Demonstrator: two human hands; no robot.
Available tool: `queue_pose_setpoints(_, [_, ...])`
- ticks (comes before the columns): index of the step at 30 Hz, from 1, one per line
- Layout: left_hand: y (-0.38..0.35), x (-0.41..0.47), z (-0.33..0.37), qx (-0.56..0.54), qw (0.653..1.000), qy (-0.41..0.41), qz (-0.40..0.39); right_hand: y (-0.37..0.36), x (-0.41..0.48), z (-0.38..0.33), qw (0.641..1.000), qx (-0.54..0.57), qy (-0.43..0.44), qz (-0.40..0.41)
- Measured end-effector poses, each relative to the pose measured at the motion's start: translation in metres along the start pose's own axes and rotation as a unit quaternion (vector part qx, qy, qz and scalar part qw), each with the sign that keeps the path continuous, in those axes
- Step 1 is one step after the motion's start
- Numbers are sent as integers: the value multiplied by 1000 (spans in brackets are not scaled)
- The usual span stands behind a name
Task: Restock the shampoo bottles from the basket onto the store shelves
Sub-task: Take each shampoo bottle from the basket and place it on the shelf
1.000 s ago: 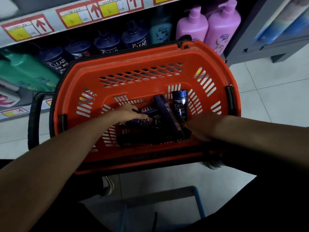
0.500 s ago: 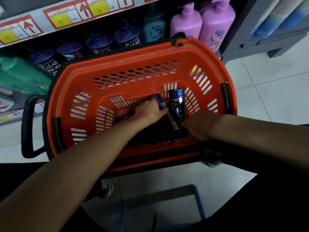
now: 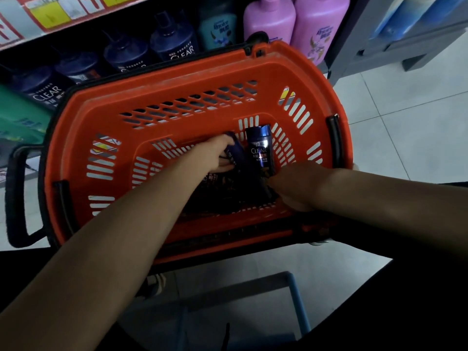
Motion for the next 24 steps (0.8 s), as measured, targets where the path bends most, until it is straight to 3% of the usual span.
queue_pose_setpoints(11, [-17,4,4,2,998,-50,-49,2,-6,-3,1000,-4,0,-16])
queue_pose_setpoints(16, [-20,4,19,137,983,-121,0,0,-2,-2,1000,1,2,-13])
queue_pose_setpoints(20, [-3,2,22,219,965,-138,-36,1,1,-3,1000,-5,6,-9])
queue_pose_setpoints(24, [20,-2,19,389,895,-213,-36,2,2,-5,999,-30,8,-8])
Point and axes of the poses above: each hand's wrist, its own x-axis towards the middle knuckle, its own y-axis out of the back of the hand, z = x × y, the point moved 8 cm from there along x, towards the middle knuckle, and after that the axes turned 4 degrees about z, right-handed, at the moved point
